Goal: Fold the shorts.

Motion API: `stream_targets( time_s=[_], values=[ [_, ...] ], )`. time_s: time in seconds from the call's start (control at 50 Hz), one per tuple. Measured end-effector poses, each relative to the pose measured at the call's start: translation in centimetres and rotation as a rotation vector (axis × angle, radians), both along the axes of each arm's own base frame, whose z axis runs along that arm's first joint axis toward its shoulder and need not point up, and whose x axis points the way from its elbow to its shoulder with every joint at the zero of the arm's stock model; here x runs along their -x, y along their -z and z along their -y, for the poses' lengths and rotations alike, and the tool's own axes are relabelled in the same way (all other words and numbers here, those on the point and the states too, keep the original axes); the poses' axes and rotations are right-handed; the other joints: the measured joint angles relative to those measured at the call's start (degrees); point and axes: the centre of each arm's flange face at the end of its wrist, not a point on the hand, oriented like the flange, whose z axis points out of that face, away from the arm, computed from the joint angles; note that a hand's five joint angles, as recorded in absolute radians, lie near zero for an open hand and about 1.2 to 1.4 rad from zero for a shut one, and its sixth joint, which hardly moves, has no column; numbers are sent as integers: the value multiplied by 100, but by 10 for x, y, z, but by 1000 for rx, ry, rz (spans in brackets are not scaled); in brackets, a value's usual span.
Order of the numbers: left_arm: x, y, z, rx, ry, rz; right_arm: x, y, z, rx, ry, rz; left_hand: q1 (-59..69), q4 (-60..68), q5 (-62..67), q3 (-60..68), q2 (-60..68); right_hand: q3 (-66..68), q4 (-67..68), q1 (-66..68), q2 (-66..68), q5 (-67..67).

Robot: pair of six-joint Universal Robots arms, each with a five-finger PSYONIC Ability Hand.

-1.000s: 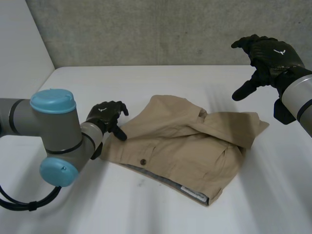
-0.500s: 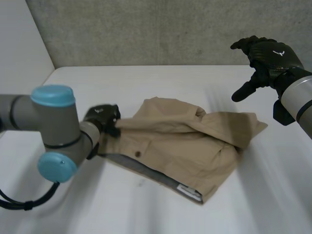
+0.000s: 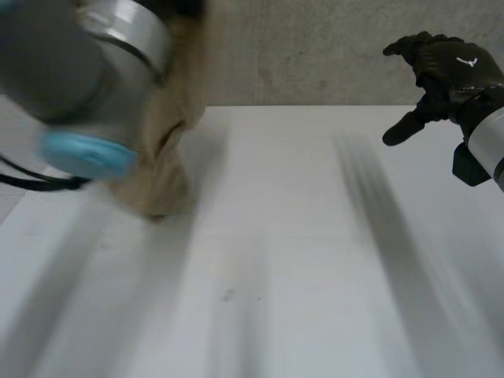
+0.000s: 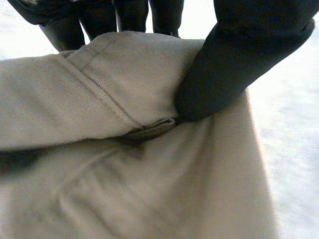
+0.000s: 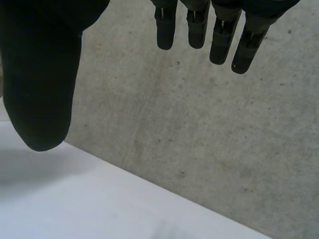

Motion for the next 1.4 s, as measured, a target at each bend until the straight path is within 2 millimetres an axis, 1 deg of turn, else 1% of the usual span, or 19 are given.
stream_targets(
  time_s=[0.04,0.08,0.1,0.12,0.18,0.2,0.22,0.26,0.28,0.34,0.42,0.52,0.62,0.74,0.84,0.92,1.02,1.2,1.4],
  values=[
    [12,10,-5,-9,22,20,0,-1,0,3,0,1,0,0,0,0,0,0,0,0,0,0],
    [64,77,-34,-81,136,155,2,-7,0,20,3,5,0,0,0,2,4,0,0,2,0,0],
    [64,77,-34,-81,136,155,2,-7,0,20,3,5,0,0,0,2,4,0,0,2,0,0],
    [83,108,-51,-112,187,219,3,-10,1,26,5,6,-32,-143,-43,-146,-172,0,0,1,0,0],
    [101,145,-74,-150,243,293,5,-12,2,32,11,7,-93,-517,-204,-453,-506,0,0,1,0,0],
    [111,171,-93,-176,287,347,8,-13,5,34,19,7,-93,-517,-204,-453,-506,0,0,1,0,0],
    [114,179,-99,-184,302,364,9,-13,5,34,21,7,-2141,-2483,-2117,-2378,-2507,0,0,1,0,0],
    [121,197,-119,-196,341,409,11,-13,7,36,28,7,-2303,-2634,-2274,-2527,-2683,0,0,1,0,0],
    [124,204,-130,-196,360,431,13,-13,8,35,31,7,-4076,-4371,-4032,-4288,-4385,0,0,1,0,0],
    [128,211,-148,-179,390,466,15,-13,10,35,33,6,-4342,-4821,-4465,-4698,-4798,0,0,1,0,0],
    [127,196,-159,-114,393,469,18,-13,12,33,34,4,-4517,-5129,-4846,-5014,-5105,0,0,1,0,0],
    [108,163,-134,-44,307,427,19,-12,13,22,31,-3,-4518,-5132,-4866,-5017,-5122,0,0,1,0,0],
    [61,132,-79,-37,140,394,17,-9,7,-9,21,-63,-4519,-5132,-4864,-5017,-5122,0,0,1,0,0],
    [10,130,-44,-111,13,405,16,9,-7,-92,1,-228,-4373,-4962,-4602,-4868,-4950,0,0,1,0,0],
    [-25,145,-34,-225,-48,432,12,38,-26,-182,-48,-357,-4118,-4661,-4278,-4579,-4665,14,1,3,9,0],
    [-35,153,-33,-271,-62,448,8,49,-33,-209,-73,-386,-4118,-4651,-4257,-4563,-4648,14,1,3,9,0],
    [-61,188,-29,-432,-99,525,-11,94,-50,-234,-156,-416,-4118,-4651,-4250,-4563,-4643,190,14,21,119,11],
    [-70,242,-13,-574,-119,592,-22,139,-36,-173,-117,-488,-3556,-4104,-3756,-4036,-4131,702,524,489,646,390],
    [-62,262,-10,-616,-87,586,-22,156,-28,-78,-67,-703,-3549,-4071,-3719,-4022,-4109,3672,3548,2994,3628,3247]
  ],
)
